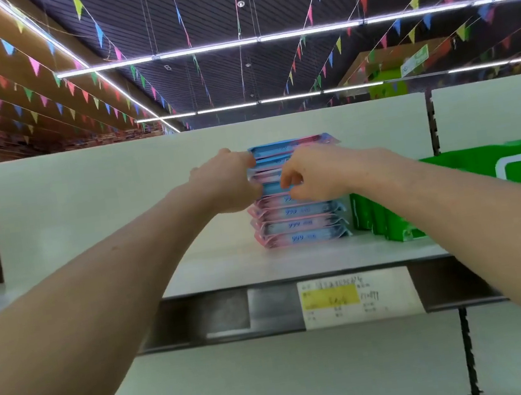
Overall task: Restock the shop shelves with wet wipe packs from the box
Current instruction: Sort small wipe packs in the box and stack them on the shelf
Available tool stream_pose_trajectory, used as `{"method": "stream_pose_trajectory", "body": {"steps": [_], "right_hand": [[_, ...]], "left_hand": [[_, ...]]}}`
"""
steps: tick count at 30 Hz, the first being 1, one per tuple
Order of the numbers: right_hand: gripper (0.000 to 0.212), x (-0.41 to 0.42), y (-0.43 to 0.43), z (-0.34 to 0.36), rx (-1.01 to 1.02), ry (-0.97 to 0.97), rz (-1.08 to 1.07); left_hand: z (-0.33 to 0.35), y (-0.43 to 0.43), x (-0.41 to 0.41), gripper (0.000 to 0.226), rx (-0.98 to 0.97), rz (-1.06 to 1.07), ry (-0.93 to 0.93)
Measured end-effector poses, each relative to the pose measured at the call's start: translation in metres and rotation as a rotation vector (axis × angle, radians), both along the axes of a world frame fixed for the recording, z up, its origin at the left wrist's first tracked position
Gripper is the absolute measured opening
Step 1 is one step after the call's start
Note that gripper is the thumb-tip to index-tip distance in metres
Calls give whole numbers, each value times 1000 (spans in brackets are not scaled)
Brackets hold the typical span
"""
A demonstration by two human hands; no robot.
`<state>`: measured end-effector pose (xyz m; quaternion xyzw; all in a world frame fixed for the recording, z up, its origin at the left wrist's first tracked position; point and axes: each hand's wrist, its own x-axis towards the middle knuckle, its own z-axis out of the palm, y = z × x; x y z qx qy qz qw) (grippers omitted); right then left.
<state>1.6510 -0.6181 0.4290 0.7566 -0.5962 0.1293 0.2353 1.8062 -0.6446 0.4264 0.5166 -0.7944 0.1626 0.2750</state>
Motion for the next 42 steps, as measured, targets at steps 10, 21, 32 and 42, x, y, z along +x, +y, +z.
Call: {"method": "stream_pose_trajectory", "body": {"steps": [10, 21, 32, 42], "right_hand": [[27, 33, 38, -27, 138, -18, -49], [31, -11, 23, -13, 209, 8, -161], [25, -38, -22, 4, 327, -3, -159], [23, -40, -31, 13, 409, -26, -169]], "left_hand": [[-20, 46, 13, 64, 227, -104, 36], [-2, -8, -10, 96, 798, -189, 1019], [8, -75, -30, 91, 982, -133, 1224], [13, -69, -48, 73, 1012, -209, 1148]]}}
